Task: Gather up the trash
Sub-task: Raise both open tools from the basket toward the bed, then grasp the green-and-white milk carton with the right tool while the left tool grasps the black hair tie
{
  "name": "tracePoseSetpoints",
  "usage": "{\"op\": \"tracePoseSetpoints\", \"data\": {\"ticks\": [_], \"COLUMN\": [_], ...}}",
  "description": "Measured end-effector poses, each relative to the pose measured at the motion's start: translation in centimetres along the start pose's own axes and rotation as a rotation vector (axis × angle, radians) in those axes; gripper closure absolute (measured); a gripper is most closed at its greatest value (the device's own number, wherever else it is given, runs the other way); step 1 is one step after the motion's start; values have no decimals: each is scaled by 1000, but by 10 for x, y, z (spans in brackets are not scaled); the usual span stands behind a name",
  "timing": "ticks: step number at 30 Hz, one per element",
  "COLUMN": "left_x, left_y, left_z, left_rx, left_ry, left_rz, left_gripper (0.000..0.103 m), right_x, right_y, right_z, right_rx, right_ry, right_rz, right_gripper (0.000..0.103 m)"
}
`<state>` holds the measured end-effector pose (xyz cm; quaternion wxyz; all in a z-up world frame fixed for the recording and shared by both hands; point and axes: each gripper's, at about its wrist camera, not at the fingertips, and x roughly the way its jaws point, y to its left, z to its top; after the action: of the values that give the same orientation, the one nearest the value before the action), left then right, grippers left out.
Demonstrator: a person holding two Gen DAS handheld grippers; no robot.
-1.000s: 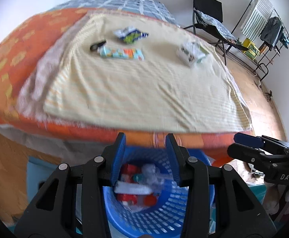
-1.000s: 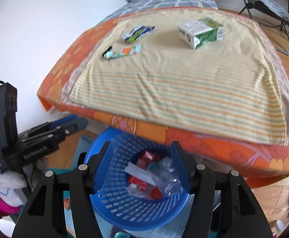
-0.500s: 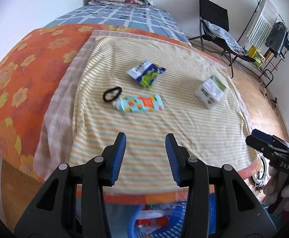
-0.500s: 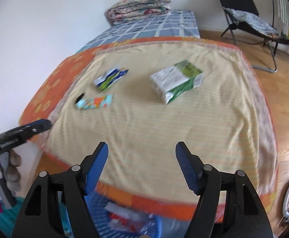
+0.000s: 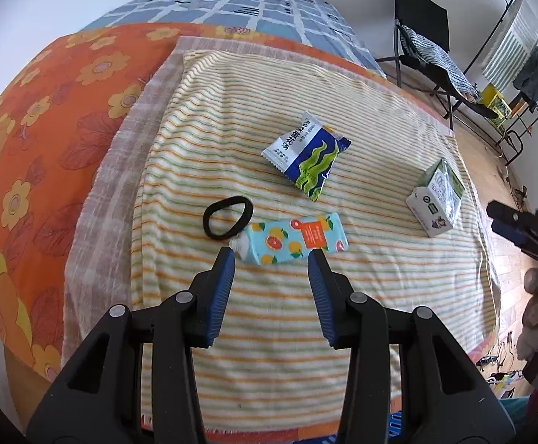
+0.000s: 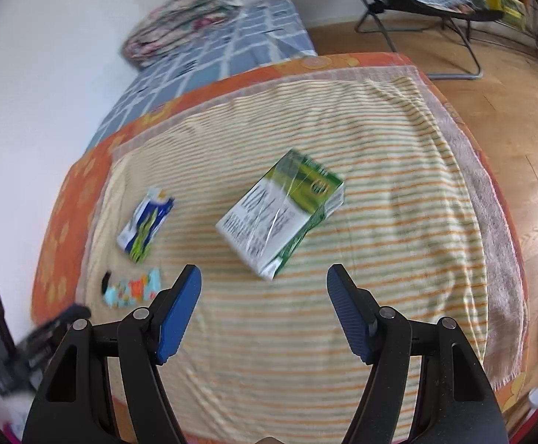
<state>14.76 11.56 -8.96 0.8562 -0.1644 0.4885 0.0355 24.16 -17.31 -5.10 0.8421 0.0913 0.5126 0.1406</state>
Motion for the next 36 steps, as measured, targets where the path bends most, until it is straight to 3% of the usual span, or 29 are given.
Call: {"op": "tracePoseSetpoints", "data": {"ticks": [3, 10, 17, 24, 32, 36], "left_x": [8, 16, 21, 27, 45, 54], "left_y": [-3, 5, 17, 23, 17, 18], "left_z": [4, 16, 22, 31, 32, 32], "left_rx": [19, -24, -59, -86, -51, -31], "left_ry": [7, 13, 17, 19, 55, 62], "left_rz": [7, -3, -10, -17, 26, 50], "left_gripper": [61, 61, 61, 61, 61, 61], "right_x": [14, 55, 79, 99, 116, 125], "right_y": [1, -19, -17, 1, 52, 60], "right_z": [13, 28, 44, 52, 45, 40], "right_rx": [36, 256, 268, 206, -35, -87], "right_ry": [21, 94, 82, 82, 77, 99], "right_rz": [-5, 17, -28, -60, -148, -157], "right_gripper": [33, 33, 33, 32, 32, 32]}}
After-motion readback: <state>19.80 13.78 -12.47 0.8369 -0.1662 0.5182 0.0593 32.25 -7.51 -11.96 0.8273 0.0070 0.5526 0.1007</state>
